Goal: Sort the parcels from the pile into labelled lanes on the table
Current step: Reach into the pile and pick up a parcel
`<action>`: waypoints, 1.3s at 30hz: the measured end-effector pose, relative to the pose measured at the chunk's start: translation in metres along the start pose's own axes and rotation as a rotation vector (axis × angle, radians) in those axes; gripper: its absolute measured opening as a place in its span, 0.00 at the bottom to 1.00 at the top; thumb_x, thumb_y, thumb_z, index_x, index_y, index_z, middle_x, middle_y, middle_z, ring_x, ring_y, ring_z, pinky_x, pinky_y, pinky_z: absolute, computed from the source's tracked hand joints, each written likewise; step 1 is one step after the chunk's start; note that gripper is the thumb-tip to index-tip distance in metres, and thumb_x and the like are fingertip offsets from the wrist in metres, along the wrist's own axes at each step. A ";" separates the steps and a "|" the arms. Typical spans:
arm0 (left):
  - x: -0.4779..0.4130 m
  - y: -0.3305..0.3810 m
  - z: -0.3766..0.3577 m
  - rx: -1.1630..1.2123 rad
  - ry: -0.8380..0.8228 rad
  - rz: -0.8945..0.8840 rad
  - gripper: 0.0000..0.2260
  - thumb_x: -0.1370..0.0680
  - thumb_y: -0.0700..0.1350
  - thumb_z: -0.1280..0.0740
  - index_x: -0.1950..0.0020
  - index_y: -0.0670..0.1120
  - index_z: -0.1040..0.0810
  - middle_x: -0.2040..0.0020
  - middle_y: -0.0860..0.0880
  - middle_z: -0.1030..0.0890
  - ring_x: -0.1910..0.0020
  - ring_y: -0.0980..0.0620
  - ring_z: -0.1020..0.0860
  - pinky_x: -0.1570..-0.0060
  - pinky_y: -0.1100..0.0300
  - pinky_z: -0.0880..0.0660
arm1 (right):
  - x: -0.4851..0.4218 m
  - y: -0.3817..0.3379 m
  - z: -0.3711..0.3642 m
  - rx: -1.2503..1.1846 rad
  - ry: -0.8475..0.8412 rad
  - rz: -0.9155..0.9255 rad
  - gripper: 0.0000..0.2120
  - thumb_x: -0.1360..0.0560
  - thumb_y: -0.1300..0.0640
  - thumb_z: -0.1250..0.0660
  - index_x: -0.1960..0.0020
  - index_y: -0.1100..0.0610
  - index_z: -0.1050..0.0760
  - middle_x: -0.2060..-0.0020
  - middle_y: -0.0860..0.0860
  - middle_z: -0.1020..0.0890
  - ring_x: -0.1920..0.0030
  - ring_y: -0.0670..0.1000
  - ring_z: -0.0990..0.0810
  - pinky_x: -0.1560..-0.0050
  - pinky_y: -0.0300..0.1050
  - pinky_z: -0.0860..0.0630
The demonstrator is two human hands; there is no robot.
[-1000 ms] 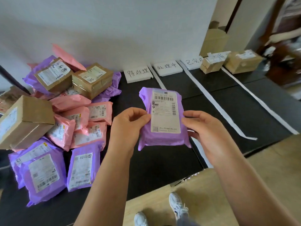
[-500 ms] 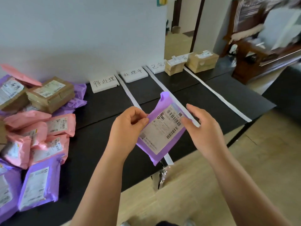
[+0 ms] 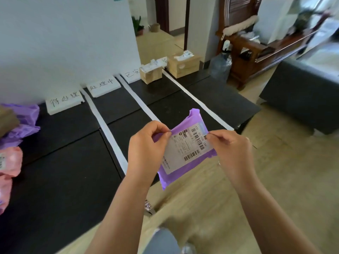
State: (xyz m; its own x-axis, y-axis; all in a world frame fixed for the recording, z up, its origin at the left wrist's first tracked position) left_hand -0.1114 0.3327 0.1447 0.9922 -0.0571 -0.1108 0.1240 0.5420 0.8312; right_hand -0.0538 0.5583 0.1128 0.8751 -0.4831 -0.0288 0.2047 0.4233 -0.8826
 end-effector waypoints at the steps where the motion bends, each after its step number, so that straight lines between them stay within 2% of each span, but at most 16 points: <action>1: -0.005 0.003 -0.006 -0.011 0.006 -0.009 0.02 0.21 0.47 0.31 0.54 0.53 0.20 0.57 0.59 0.19 0.55 0.58 0.21 0.65 0.71 0.26 | -0.006 0.004 0.001 0.007 0.009 -0.010 0.07 0.21 0.54 0.33 0.56 0.47 0.18 0.62 0.42 0.15 0.66 0.45 0.16 0.68 0.40 0.21; 5: -0.033 0.012 -0.020 -0.123 0.095 -0.125 0.02 0.22 0.48 0.30 0.51 0.51 0.19 0.46 0.56 0.19 0.45 0.56 0.24 0.49 0.56 0.21 | -0.037 0.011 0.000 0.035 0.047 -0.004 0.08 0.20 0.55 0.35 0.56 0.49 0.21 0.60 0.43 0.16 0.61 0.45 0.16 0.69 0.37 0.21; 7: -0.049 0.012 -0.022 -0.136 0.160 -0.166 0.07 0.23 0.48 0.29 0.46 0.51 0.19 0.40 0.55 0.21 0.39 0.59 0.29 0.42 0.57 0.25 | -0.057 0.009 -0.001 0.043 0.070 0.004 0.08 0.19 0.55 0.35 0.57 0.49 0.22 0.59 0.42 0.17 0.59 0.44 0.16 0.68 0.38 0.21; 9: -0.070 0.001 -0.025 -0.091 0.179 -0.104 0.14 0.23 0.50 0.30 0.37 0.52 0.22 0.36 0.56 0.24 0.37 0.61 0.33 0.41 0.60 0.28 | -0.084 0.006 -0.005 0.064 0.089 0.015 0.07 0.20 0.55 0.35 0.56 0.51 0.21 0.58 0.43 0.17 0.57 0.44 0.17 0.68 0.37 0.21; 11: -0.085 -0.012 -0.026 -0.038 0.193 -0.002 0.19 0.23 0.51 0.30 0.32 0.54 0.27 0.33 0.56 0.27 0.34 0.58 0.32 0.41 0.60 0.28 | -0.104 0.003 -0.006 0.056 0.113 0.010 0.06 0.20 0.55 0.35 0.54 0.53 0.21 0.58 0.44 0.18 0.57 0.44 0.17 0.70 0.37 0.22; 14: -0.113 -0.033 -0.032 0.080 0.204 0.167 0.22 0.24 0.52 0.28 0.33 0.55 0.30 0.35 0.55 0.26 0.35 0.55 0.28 0.39 0.54 0.24 | -0.139 -0.004 -0.008 0.058 0.145 -0.005 0.05 0.19 0.56 0.35 0.52 0.54 0.22 0.58 0.44 0.19 0.58 0.41 0.19 0.72 0.30 0.26; 16: -0.131 -0.043 -0.044 0.129 0.177 0.242 0.21 0.25 0.52 0.28 0.36 0.54 0.31 0.38 0.54 0.25 0.40 0.53 0.25 0.43 0.53 0.21 | -0.161 -0.006 -0.010 0.061 0.165 -0.018 0.05 0.19 0.56 0.35 0.51 0.55 0.22 0.58 0.45 0.21 0.60 0.38 0.21 0.73 0.27 0.28; 19: -0.151 -0.056 -0.059 0.176 0.171 0.338 0.21 0.26 0.52 0.27 0.37 0.53 0.32 0.39 0.54 0.27 0.44 0.54 0.24 0.55 0.66 0.25 | -0.189 0.002 -0.018 0.038 0.192 -0.059 0.06 0.19 0.57 0.36 0.52 0.56 0.22 0.57 0.47 0.20 0.59 0.42 0.20 0.73 0.27 0.28; 22: -0.167 -0.065 -0.084 0.189 0.052 0.369 0.16 0.24 0.52 0.29 0.41 0.54 0.31 0.45 0.57 0.24 0.51 0.58 0.22 0.62 0.70 0.30 | -0.215 0.013 -0.033 0.068 0.177 -0.088 0.06 0.19 0.56 0.35 0.52 0.56 0.22 0.55 0.48 0.19 0.56 0.45 0.20 0.72 0.28 0.27; 25: -0.186 -0.071 -0.107 0.195 -0.052 0.380 0.13 0.22 0.51 0.30 0.41 0.53 0.30 0.52 0.60 0.24 0.56 0.62 0.23 0.65 0.71 0.29 | -0.243 0.024 -0.049 0.112 0.137 -0.107 0.05 0.19 0.55 0.35 0.51 0.54 0.23 0.52 0.48 0.18 0.53 0.46 0.19 0.71 0.31 0.26; 29: -0.223 -0.084 -0.118 0.202 0.005 0.431 0.11 0.21 0.49 0.32 0.40 0.54 0.29 0.51 0.61 0.24 0.56 0.63 0.24 0.66 0.72 0.30 | -0.293 0.037 -0.078 0.158 0.005 -0.079 0.03 0.20 0.56 0.35 0.49 0.53 0.22 0.50 0.47 0.19 0.50 0.45 0.20 0.68 0.31 0.25; 32: -0.252 -0.096 -0.129 0.165 0.045 0.470 0.13 0.20 0.48 0.32 0.36 0.52 0.27 0.52 0.62 0.25 0.57 0.64 0.25 0.66 0.71 0.31 | -0.336 0.041 -0.107 0.187 -0.130 -0.023 0.10 0.20 0.54 0.34 0.39 0.52 0.22 0.45 0.48 0.19 0.48 0.46 0.19 0.57 0.40 0.18; 33: -0.261 -0.100 -0.133 0.157 0.056 0.490 0.15 0.20 0.48 0.32 0.34 0.51 0.27 0.51 0.60 0.25 0.57 0.63 0.25 0.65 0.71 0.30 | -0.350 0.042 -0.119 0.208 -0.186 -0.005 0.13 0.20 0.53 0.34 0.36 0.51 0.23 0.44 0.48 0.19 0.48 0.46 0.19 0.56 0.41 0.18; 36: -0.289 -0.117 -0.147 0.146 0.081 0.573 0.15 0.20 0.47 0.33 0.33 0.50 0.26 0.52 0.59 0.25 0.57 0.60 0.25 0.62 0.67 0.27 | -0.390 0.044 -0.158 0.277 -0.359 0.062 0.17 0.20 0.52 0.34 0.32 0.49 0.26 0.42 0.46 0.20 0.47 0.44 0.20 0.59 0.33 0.23; 39: -0.320 -0.136 -0.160 0.133 0.092 0.633 0.11 0.19 0.45 0.35 0.36 0.51 0.26 0.51 0.58 0.23 0.57 0.60 0.24 0.63 0.67 0.28 | -0.427 0.048 -0.191 0.310 -0.485 0.088 0.17 0.21 0.54 0.33 0.32 0.49 0.27 0.41 0.47 0.21 0.47 0.45 0.20 0.58 0.33 0.24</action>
State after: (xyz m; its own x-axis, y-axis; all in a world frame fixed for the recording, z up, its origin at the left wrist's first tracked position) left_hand -0.4477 0.4120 -0.0198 0.8697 0.3138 0.3810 -0.4774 0.3390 0.8106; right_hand -0.5020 0.6383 -0.0069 0.9805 -0.0608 0.1867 0.1770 0.6856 -0.7062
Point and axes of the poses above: each hand's wrist, its own x-axis away from the middle knuckle, its own z-axis out of the back of the hand, y = z × x, the point moved 10 cm from there along -x, towards the middle knuckle
